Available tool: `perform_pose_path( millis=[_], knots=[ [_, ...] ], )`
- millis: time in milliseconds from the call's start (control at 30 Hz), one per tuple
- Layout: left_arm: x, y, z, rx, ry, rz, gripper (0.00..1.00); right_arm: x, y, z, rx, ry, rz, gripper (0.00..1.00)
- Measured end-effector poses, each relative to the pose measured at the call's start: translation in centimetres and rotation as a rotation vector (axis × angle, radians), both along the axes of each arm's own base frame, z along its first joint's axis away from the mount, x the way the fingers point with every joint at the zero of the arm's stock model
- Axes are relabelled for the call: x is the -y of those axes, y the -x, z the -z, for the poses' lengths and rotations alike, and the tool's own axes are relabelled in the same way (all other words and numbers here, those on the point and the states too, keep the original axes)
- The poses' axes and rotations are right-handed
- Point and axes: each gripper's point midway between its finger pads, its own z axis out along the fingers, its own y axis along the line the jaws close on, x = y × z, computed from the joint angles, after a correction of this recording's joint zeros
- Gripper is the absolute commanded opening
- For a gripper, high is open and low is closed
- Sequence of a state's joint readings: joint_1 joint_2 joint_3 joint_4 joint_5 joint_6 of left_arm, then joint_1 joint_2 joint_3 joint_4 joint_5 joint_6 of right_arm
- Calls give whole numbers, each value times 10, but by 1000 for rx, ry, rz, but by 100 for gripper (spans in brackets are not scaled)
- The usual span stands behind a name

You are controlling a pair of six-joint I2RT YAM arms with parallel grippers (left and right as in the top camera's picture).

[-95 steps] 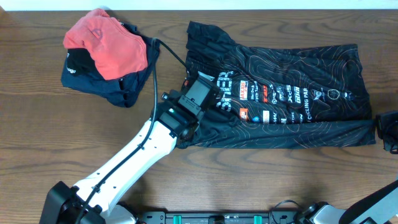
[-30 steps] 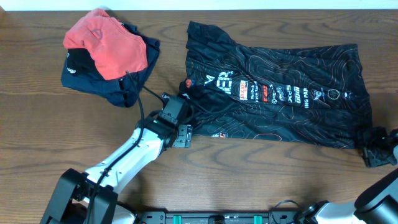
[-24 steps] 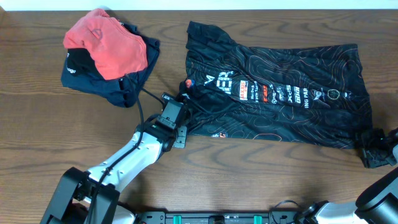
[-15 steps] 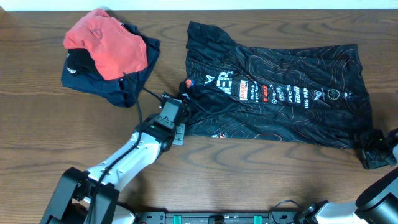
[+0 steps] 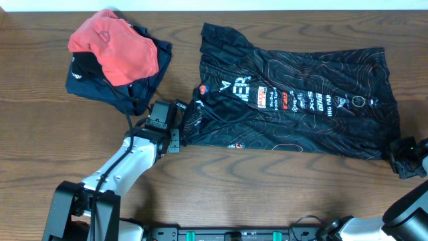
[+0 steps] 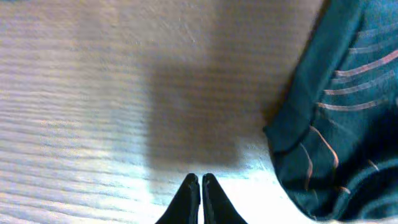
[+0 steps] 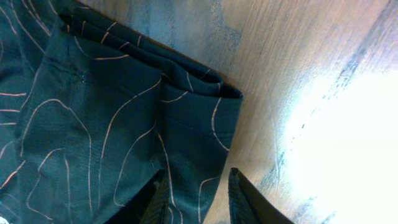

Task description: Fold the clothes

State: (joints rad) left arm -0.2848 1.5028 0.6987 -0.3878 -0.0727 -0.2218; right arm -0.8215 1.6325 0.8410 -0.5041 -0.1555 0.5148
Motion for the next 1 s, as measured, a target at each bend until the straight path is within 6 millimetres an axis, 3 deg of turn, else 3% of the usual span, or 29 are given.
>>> perform_pose_path(
  millis=[33, 167, 333, 533, 633, 867, 1000],
  knots=[
    [3, 1, 1, -7, 16, 6, 27, 1, 1, 1, -6, 5, 3, 34],
    [16, 5, 1, -28, 87, 35, 40, 2, 10, 11, -32, 33, 23, 33],
    [28, 8, 1, -48, 150, 59, 46, 9, 14, 13, -27, 57, 54, 15],
    [34, 11, 1, -60, 188, 72, 57, 16, 14, 13, -7, 75, 78, 12],
    [39, 12, 1, -67, 212, 78, 60, 17, 13, 13, -1, 77, 75, 1],
    [46, 14, -8, -57, 257, 100, 67, 15, 22, 12, -15, 31, 102, 1],
    [47, 11, -21, -15, 268, 114, 71, 31, 34, -5, -11, 37, 164, 1]
  ],
)
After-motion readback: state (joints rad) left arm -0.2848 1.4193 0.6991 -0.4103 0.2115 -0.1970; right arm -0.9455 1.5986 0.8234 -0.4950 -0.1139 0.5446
